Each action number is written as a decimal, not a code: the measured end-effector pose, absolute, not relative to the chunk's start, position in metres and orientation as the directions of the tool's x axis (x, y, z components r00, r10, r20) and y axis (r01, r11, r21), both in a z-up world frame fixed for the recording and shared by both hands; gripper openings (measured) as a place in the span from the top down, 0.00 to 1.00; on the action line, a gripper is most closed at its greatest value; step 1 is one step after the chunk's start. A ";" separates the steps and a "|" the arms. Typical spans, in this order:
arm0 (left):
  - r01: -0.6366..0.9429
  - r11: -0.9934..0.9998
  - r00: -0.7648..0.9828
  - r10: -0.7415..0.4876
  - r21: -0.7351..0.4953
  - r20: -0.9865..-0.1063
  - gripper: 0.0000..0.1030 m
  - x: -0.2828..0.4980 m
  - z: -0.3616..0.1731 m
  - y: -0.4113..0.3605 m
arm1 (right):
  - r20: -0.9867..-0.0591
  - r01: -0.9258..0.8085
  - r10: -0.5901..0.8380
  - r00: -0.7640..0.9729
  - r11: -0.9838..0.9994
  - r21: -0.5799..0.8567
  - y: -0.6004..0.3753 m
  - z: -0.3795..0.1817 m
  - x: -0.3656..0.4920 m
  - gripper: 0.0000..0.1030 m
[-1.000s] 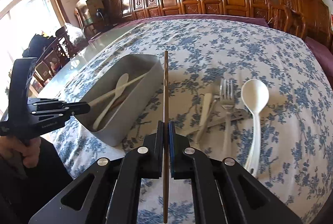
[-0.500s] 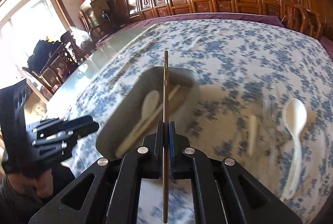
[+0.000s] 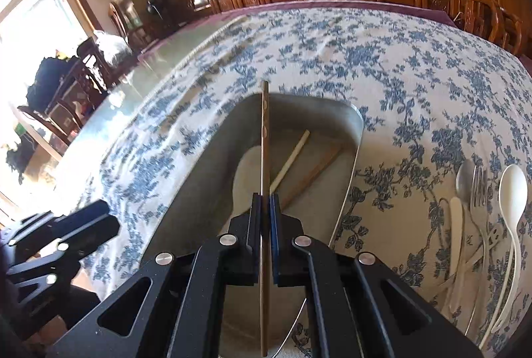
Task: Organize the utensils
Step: 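Move the held chopstick over the grey tray and lower it with the right gripper, then move the right gripper to a silver fork and close on it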
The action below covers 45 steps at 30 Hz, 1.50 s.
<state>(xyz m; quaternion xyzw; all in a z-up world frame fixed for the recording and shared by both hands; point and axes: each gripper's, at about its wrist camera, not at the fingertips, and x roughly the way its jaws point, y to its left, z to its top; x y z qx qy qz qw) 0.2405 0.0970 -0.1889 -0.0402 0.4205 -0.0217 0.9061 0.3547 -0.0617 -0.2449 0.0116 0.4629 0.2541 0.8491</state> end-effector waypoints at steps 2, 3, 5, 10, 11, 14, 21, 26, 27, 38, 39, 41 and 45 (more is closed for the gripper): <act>0.006 0.996 0.645 -0.073 -0.090 -0.761 0.79 0.241 -0.189 0.096 | -0.789 -0.417 0.430 0.439 0.875 0.245 -0.060 -0.250 0.355 0.94; 0.006 0.996 0.644 -0.072 -0.089 -0.761 0.79 0.241 -0.189 0.096 | -0.791 -0.416 0.430 0.436 0.875 0.246 -0.059 -0.251 0.356 0.94; 0.006 0.996 0.643 -0.072 -0.088 -0.762 0.79 0.241 -0.189 0.095 | -0.799 -0.414 0.431 0.419 0.874 0.254 -0.056 -0.255 0.358 0.94; 0.003 0.996 0.642 -0.070 -0.088 -0.763 0.79 0.242 -0.191 0.095 | -0.783 -0.429 0.446 0.433 0.866 0.257 -0.056 -0.252 0.356 0.92; 0.004 0.996 0.642 -0.071 -0.089 -0.763 0.79 0.242 -0.191 0.094 | -0.775 -0.433 0.453 0.441 0.864 0.258 -0.059 -0.249 0.354 0.92; 0.009 0.996 0.645 -0.073 -0.088 -0.761 0.78 0.242 -0.191 0.091 | -0.750 -0.449 0.464 0.472 0.858 0.248 -0.070 -0.237 0.348 0.91; 0.047 0.997 0.669 -0.081 -0.067 -0.739 0.52 0.240 -0.186 0.068 | -0.701 -0.405 0.376 0.606 0.904 0.135 -0.153 -0.206 0.325 0.91; 0.079 0.994 0.682 -0.104 -0.069 -0.724 0.39 0.238 -0.182 0.048 | -0.702 -0.338 0.299 0.646 0.937 0.088 -0.210 -0.202 0.323 0.91; 0.084 0.994 0.685 -0.106 -0.067 -0.721 0.36 0.238 -0.181 0.044 | -0.705 -0.328 0.292 0.646 0.941 0.089 -0.218 -0.204 0.323 0.91; 0.157 0.986 0.673 -0.147 -0.055 -0.725 0.30 0.234 -0.187 0.002 | -0.763 -0.333 0.287 0.579 0.937 0.100 -0.224 -0.253 0.318 0.81; 0.162 0.986 0.671 -0.147 -0.050 -0.726 0.30 0.234 -0.188 0.000 | -0.767 -0.334 0.286 0.575 0.937 0.100 -0.223 -0.255 0.319 0.81; 0.172 0.984 0.668 -0.148 -0.042 -0.729 0.30 0.233 -0.190 -0.005 | -0.771 -0.331 0.279 0.572 0.939 0.094 -0.221 -0.260 0.322 0.81; 0.182 0.982 0.663 -0.156 -0.045 -0.733 0.30 0.231 -0.192 -0.009 | -0.774 -0.324 0.256 0.579 0.943 0.070 -0.219 -0.263 0.325 0.81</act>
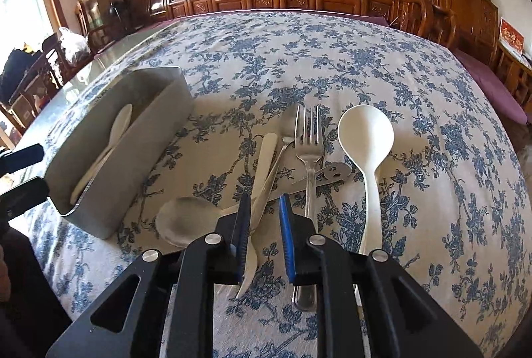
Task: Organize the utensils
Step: 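Move the right gripper to a silver fork and close on it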
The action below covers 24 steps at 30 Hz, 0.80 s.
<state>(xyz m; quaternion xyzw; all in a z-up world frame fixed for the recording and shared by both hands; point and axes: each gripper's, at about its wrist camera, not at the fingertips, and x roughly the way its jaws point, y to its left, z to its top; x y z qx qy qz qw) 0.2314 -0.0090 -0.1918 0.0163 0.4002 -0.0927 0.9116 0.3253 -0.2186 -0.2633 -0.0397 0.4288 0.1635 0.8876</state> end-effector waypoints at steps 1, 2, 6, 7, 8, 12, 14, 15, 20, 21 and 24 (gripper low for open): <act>0.186 0.981 0.661 -0.160 -0.047 -0.733 0.30 0.231 -0.192 -0.010 | -0.769 -0.322 0.252 0.587 0.945 0.064 -0.220 -0.261 0.325 0.81; 0.191 0.980 0.662 -0.165 -0.049 -0.731 0.30 0.231 -0.191 -0.011 | -0.765 -0.318 0.245 0.595 0.947 0.057 -0.222 -0.260 0.325 0.81; 0.205 0.978 0.657 -0.170 -0.042 -0.734 0.30 0.230 -0.193 -0.015 | -0.783 -0.292 0.217 0.583 0.955 0.047 -0.238 -0.264 0.327 0.81; 0.208 0.977 0.656 -0.170 -0.040 -0.736 0.30 0.230 -0.193 -0.016 | -0.791 -0.285 0.209 0.575 0.957 0.046 -0.243 -0.267 0.329 0.81; 0.211 0.977 0.655 -0.171 -0.039 -0.736 0.30 0.230 -0.194 -0.017 | -0.796 -0.282 0.205 0.570 0.958 0.045 -0.245 -0.270 0.330 0.81; 0.220 0.975 0.652 -0.174 -0.036 -0.738 0.30 0.230 -0.195 -0.023 | -0.802 -0.286 0.200 0.563 0.958 0.038 -0.247 -0.275 0.336 0.81; 0.224 0.974 0.650 -0.172 -0.029 -0.740 0.30 0.230 -0.196 -0.026 | -0.805 -0.292 0.195 0.561 0.956 0.028 -0.244 -0.277 0.342 0.81; 0.226 0.974 0.649 -0.170 -0.026 -0.741 0.30 0.230 -0.196 -0.027 | -0.808 -0.293 0.194 0.557 0.956 0.027 -0.244 -0.279 0.344 0.81; 0.230 0.973 0.648 -0.161 -0.010 -0.744 0.30 0.227 -0.199 -0.032 | -0.824 -0.305 0.172 0.540 0.952 -0.002 -0.234 -0.285 0.356 0.81; 0.230 0.973 0.648 -0.159 -0.008 -0.745 0.30 0.228 -0.199 -0.032 | -0.823 -0.308 0.166 0.543 0.951 -0.011 -0.232 -0.285 0.357 0.81; 0.228 0.974 0.646 -0.155 -0.004 -0.747 0.30 0.228 -0.200 -0.033 | -0.823 -0.306 0.159 0.546 0.952 -0.019 -0.231 -0.286 0.363 0.81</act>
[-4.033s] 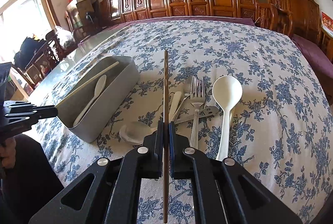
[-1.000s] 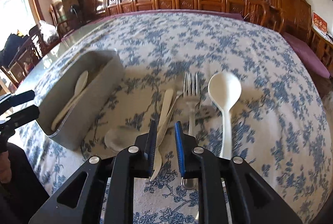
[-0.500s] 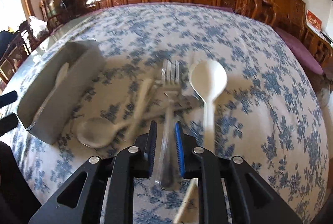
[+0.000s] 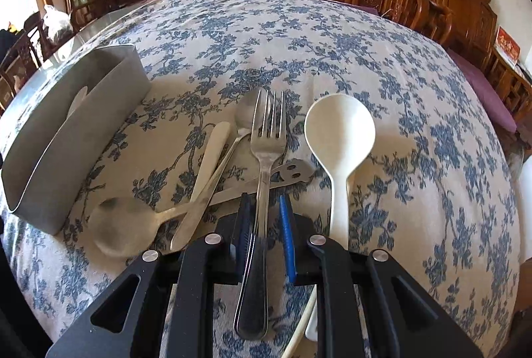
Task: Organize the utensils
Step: 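Move the right gripper to a silver fork and close on it, then lift the fork with the right gripper while the left gripper grasps a silver spoon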
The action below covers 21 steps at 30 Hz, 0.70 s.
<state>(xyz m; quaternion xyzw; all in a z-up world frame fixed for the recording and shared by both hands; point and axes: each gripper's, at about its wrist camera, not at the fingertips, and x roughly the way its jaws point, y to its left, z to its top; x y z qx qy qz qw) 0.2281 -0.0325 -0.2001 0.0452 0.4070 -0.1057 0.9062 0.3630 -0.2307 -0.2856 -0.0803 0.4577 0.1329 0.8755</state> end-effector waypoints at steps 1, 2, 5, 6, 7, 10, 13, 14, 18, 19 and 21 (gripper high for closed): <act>0.229 0.974 0.646 -0.154 -0.003 -0.748 0.30 0.228 -0.200 -0.033 | -0.823 -0.304 0.164 0.544 0.952 -0.012 -0.232 -0.286 0.365 0.81; 0.229 0.973 0.646 -0.153 -0.001 -0.748 0.30 0.228 -0.201 -0.033 | -0.823 -0.304 0.167 0.544 0.953 -0.008 -0.232 -0.286 0.366 0.81; 0.232 0.973 0.648 -0.147 0.009 -0.748 0.30 0.227 -0.201 -0.034 | -0.825 -0.310 0.173 0.538 0.951 -0.003 -0.232 -0.285 0.367 0.84; 0.232 0.973 0.648 -0.146 0.011 -0.747 0.30 0.227 -0.201 -0.034 | -0.826 -0.312 0.174 0.536 0.950 -0.002 -0.232 -0.285 0.366 0.91; 0.232 0.973 0.648 -0.145 0.013 -0.748 0.30 0.227 -0.202 -0.035 | -0.828 -0.313 0.175 0.533 0.950 0.000 -0.232 -0.285 0.367 0.91; 0.230 0.973 0.647 -0.142 0.014 -0.749 0.30 0.227 -0.202 -0.035 | -0.827 -0.324 0.201 0.525 0.946 0.024 -0.232 -0.284 0.363 0.91; 0.233 0.972 0.647 -0.143 0.015 -0.749 0.30 0.227 -0.201 -0.037 | -0.804 -0.329 0.215 0.554 0.944 0.025 -0.234 -0.274 0.356 0.92; 0.235 0.972 0.648 -0.143 0.017 -0.748 0.30 0.226 -0.200 -0.038 | -0.796 -0.328 0.223 0.563 0.944 0.033 -0.235 -0.270 0.354 0.92; 0.250 0.968 0.648 -0.139 0.036 -0.749 0.30 0.227 -0.192 -0.046 | -0.757 -0.311 0.249 0.604 0.948 0.064 -0.249 -0.251 0.348 0.91; 0.252 0.967 0.648 -0.136 0.042 -0.750 0.30 0.228 -0.190 -0.048 | -0.751 -0.306 0.248 0.612 0.950 0.064 -0.253 -0.248 0.348 0.91; 0.259 0.965 0.640 -0.141 0.040 -0.755 0.30 0.232 -0.188 -0.053 | -0.744 -0.298 0.247 0.621 0.952 0.068 -0.261 -0.246 0.347 0.91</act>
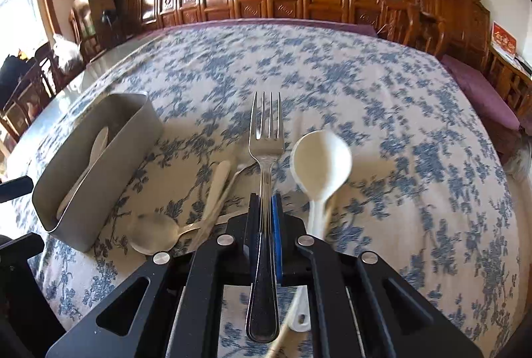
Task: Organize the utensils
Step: 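Lift the fork with the right gripper while the left gripper grasps a silver spoon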
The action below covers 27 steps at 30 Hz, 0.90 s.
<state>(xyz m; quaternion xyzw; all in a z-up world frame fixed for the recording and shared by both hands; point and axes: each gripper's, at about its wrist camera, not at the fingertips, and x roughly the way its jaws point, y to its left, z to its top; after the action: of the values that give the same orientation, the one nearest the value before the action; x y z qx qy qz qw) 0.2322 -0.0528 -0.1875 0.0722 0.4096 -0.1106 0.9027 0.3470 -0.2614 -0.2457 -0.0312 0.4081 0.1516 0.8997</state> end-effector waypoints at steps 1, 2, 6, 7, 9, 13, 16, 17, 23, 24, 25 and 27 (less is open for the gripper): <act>0.261 0.965 0.631 -0.145 0.032 -0.762 0.30 0.237 -0.187 -0.056 | -0.742 -0.294 0.246 0.623 0.953 0.069 -0.266 -0.245 0.347 0.91; 0.262 0.965 0.624 -0.150 0.024 -0.767 0.30 0.240 -0.186 -0.058 | -0.741 -0.289 0.244 0.626 0.955 0.070 -0.271 -0.244 0.347 0.91; 0.285 0.958 0.606 -0.169 0.014 -0.778 0.36 0.263 -0.181 -0.077 | -0.736 -0.263 0.227 0.638 0.962 0.069 -0.291 -0.243 0.346 0.91; 0.291 0.957 0.602 -0.171 0.014 -0.780 0.40 0.267 -0.181 -0.082 | -0.736 -0.256 0.227 0.637 0.964 0.076 -0.296 -0.244 0.347 0.91; 0.310 0.951 0.583 -0.190 0.001 -0.790 0.44 0.283 -0.180 -0.095 | -0.735 -0.237 0.229 0.638 0.967 0.095 -0.308 -0.245 0.348 0.91; 0.343 0.939 0.545 -0.211 -0.013 -0.811 0.55 0.310 -0.185 -0.121 | -0.736 -0.215 0.224 0.639 0.971 0.109 -0.322 -0.247 0.354 0.91; 0.365 0.931 0.508 -0.207 -0.008 -0.836 0.69 0.329 -0.195 -0.141 | -0.741 -0.199 0.224 0.634 0.972 0.123 -0.330 -0.250 0.359 0.91; 0.372 0.928 0.490 -0.208 -0.012 -0.847 0.70 0.336 -0.201 -0.147 | -0.739 -0.196 0.228 0.634 0.972 0.131 -0.333 -0.250 0.360 0.91; 0.390 0.921 0.426 -0.186 -0.005 -0.885 0.78 0.360 -0.228 -0.169 | -0.732 -0.182 0.251 0.634 0.968 0.175 -0.345 -0.251 0.362 0.91; 0.386 0.922 0.414 -0.182 -0.008 -0.892 0.78 0.364 -0.232 -0.170 | -0.731 -0.174 0.255 0.632 0.967 0.187 -0.347 -0.252 0.363 0.91; 0.378 0.926 0.401 -0.178 -0.014 -0.899 0.80 0.367 -0.236 -0.171 | -0.732 -0.169 0.255 0.631 0.967 0.191 -0.348 -0.252 0.364 0.91; 0.359 0.933 0.372 -0.175 -0.032 -0.912 0.83 0.375 -0.244 -0.171 | -0.732 -0.164 0.259 0.630 0.966 0.200 -0.349 -0.253 0.365 0.91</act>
<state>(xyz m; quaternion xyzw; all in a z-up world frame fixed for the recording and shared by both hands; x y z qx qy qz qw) 0.3747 -0.1714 -0.2436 0.0857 0.5364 -0.1619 0.8238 0.3649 -0.3488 -0.2529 0.0574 0.4137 0.1173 0.9010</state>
